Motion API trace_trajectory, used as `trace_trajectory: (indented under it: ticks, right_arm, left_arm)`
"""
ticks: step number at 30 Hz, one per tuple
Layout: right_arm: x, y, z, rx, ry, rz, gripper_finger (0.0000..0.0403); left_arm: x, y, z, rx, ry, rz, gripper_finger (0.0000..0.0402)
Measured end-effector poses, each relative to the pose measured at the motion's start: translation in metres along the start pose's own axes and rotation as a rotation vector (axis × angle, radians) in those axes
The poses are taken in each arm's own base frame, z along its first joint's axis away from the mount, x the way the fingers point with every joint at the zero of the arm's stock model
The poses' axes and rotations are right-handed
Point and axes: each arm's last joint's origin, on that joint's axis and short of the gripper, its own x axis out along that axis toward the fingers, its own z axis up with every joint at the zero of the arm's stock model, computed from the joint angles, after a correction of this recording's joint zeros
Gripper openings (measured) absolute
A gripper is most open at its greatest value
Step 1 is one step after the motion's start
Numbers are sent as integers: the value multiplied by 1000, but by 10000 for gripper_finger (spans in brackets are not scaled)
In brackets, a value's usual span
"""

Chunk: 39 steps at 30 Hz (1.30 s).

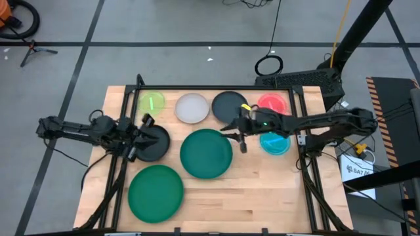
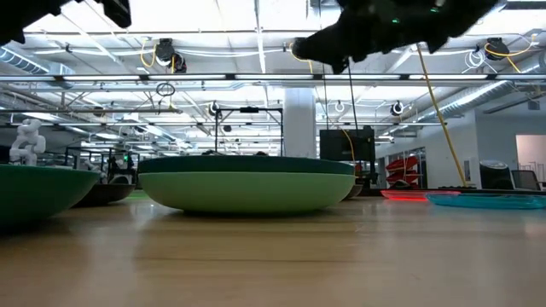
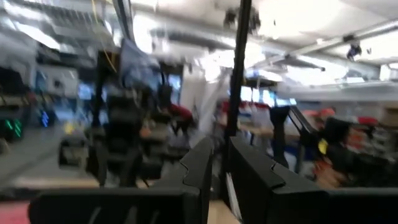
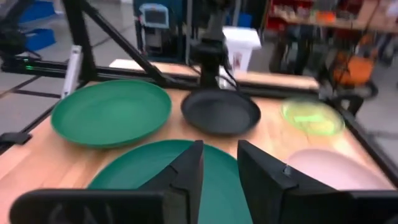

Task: Stack plastic plates
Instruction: Stack the dark green plate on top of the other dark green plate

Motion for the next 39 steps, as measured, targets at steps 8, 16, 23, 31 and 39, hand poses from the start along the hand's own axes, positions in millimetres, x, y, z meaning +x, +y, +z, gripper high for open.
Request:
trace_trajectory:
  ticks: [8,16,23,31,39]
  right_arm:
    - [-32,14,-6,-89,-59,25,79]
    - [-57,21,-8,-154,-94,29,72]
    - [-73,22,-7,-145,-64,30,72]
    - [-79,23,-10,-116,-18,37,72]
    - [-79,24,-12,-112,7,41,72]
  left_arm:
    - [27,1,-32,-103,102,88,62]
    - [31,2,-42,-255,135,139,62]
    - [32,6,-54,-353,194,246,62]
    - [53,5,-59,-425,558,440,62]
    - [78,-14,-43,-270,1125,531,62]
